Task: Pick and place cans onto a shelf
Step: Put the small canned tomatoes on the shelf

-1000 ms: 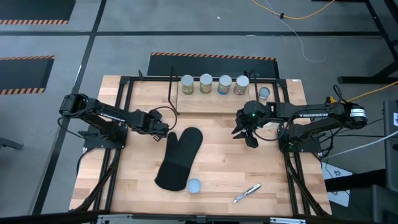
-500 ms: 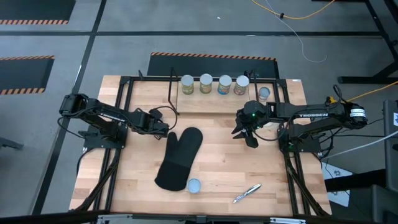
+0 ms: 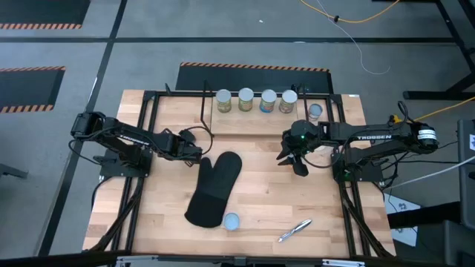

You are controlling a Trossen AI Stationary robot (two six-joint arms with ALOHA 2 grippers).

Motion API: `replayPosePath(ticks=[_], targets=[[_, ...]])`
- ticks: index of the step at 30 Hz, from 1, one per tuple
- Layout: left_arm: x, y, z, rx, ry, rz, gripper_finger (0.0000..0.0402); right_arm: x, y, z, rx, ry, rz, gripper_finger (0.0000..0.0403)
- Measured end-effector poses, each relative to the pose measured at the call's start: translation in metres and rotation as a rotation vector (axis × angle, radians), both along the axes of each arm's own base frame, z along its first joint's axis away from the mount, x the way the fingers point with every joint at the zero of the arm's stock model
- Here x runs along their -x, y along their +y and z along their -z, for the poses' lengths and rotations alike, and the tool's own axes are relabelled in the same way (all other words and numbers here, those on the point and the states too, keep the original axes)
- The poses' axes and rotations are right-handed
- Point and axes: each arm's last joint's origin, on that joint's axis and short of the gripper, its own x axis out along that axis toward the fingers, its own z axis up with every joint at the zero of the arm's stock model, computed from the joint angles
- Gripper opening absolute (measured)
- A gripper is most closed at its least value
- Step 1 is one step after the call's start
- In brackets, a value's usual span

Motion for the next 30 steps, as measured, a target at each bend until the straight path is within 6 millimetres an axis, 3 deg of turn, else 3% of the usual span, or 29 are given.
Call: replayPosePath(ticks=[7,15,23,30], targets=[[-0.002,-0.002,-0.002,0.089,0.011,0.031,0.0001,0.0,0.0,0.0,0.0,0.0,0.0,0.0118],[-0.02,-0.009,-0.025,0.214,-0.039,0.151,0.0,0.0,0.0,0.0,0.0,0.0,0.0,0.0118],[-0.027,-0.006,-0.035,0.135,-0.041,0.244,0.002,0.0,0.0,0.0,0.0,0.0,0.0,0.0118],[-0.027,-0.001,-0.037,-0.044,-0.018,0.238,0.0087,0.0,0.0,0.0,0.0,0.0,0.0,0.0118]])
